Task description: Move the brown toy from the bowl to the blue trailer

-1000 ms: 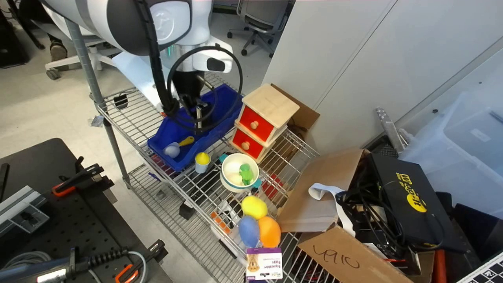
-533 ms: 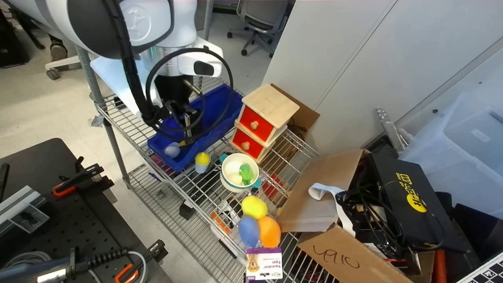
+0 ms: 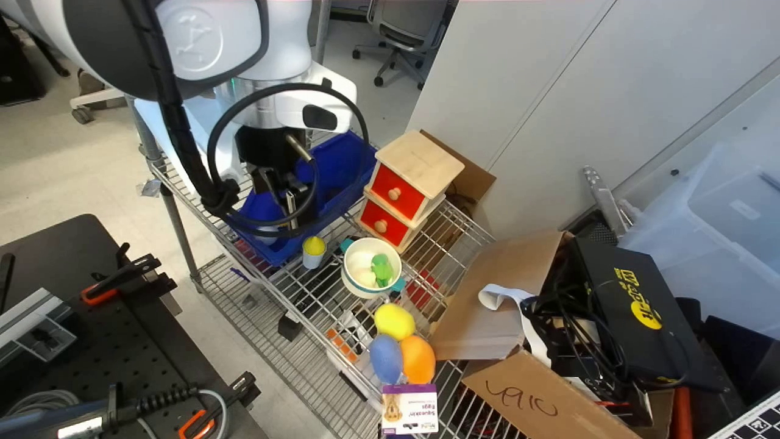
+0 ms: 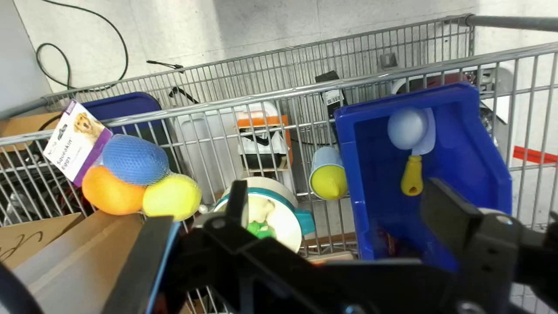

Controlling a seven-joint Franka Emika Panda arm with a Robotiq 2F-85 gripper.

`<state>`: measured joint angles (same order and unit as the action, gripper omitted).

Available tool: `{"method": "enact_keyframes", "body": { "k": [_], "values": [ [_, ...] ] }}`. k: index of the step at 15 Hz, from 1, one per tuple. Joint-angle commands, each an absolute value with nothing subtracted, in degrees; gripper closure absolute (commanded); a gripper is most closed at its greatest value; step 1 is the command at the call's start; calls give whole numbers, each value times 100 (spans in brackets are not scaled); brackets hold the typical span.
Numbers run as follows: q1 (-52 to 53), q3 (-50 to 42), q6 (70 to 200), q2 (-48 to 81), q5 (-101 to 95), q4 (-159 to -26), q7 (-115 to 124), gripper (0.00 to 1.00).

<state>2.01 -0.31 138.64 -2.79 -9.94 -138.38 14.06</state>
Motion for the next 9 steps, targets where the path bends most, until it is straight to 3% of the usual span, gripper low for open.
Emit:
{"method": "enact_keyframes", "body": {
  "k": [1, 9],
  "values": [
    [59, -8, 13972, -503, -1063, -14023, 1492, 0],
    [24, 12, 13900, -330, -983, -13902, 1399, 0]
  ]
}}
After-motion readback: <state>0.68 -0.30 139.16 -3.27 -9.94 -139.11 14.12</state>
